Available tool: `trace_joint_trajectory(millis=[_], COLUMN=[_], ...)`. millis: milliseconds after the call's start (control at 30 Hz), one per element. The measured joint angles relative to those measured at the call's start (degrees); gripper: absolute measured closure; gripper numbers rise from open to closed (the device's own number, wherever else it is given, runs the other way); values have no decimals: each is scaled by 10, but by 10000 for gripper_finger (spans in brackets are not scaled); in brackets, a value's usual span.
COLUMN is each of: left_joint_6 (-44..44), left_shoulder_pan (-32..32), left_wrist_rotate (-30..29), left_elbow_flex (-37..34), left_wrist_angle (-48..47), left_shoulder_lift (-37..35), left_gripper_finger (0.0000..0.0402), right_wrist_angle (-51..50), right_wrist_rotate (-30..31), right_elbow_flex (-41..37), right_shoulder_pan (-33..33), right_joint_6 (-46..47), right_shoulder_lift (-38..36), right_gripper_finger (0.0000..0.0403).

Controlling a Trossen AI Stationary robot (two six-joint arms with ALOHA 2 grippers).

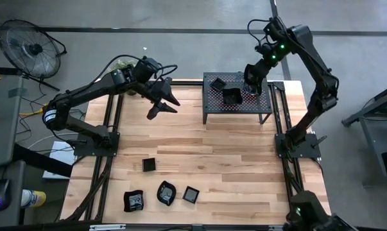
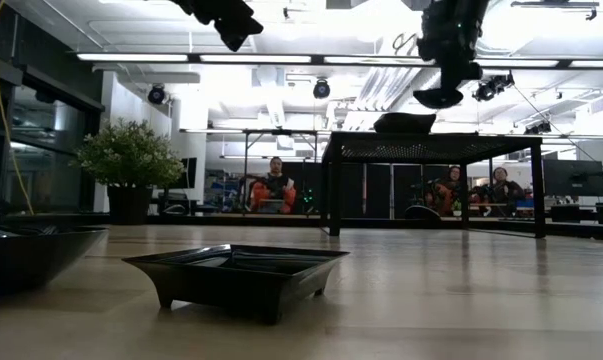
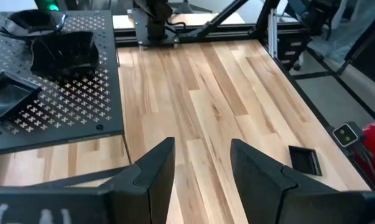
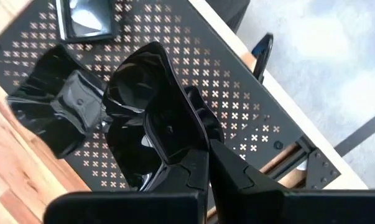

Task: Pick & Place Mini shaped plates
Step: Stack the black leaf-shaped plate on top of the black leaf-shaped plates on the shelf

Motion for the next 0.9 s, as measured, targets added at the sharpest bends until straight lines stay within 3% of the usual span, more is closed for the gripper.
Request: trace_joint_trajectory(millis=[567,900], left_joint_6=[8,6], left_shoulder_pan=[0,0], left_wrist_rotate=[25,14], left_elbow_flex=[0,0], left_wrist_angle=[-17,-17], left_shoulder_lift=[-3,-3], left_gripper_finger=[247,247], right_wrist_angle=[-10,2], right_wrist_rotate=[46,33], right_elbow_flex=[-35,-48], right_shoulder_pan=[-5,-12], right_joint_6=[-39,-66], right_shoulder_lift=[28,27], right_gripper_finger=[403,403])
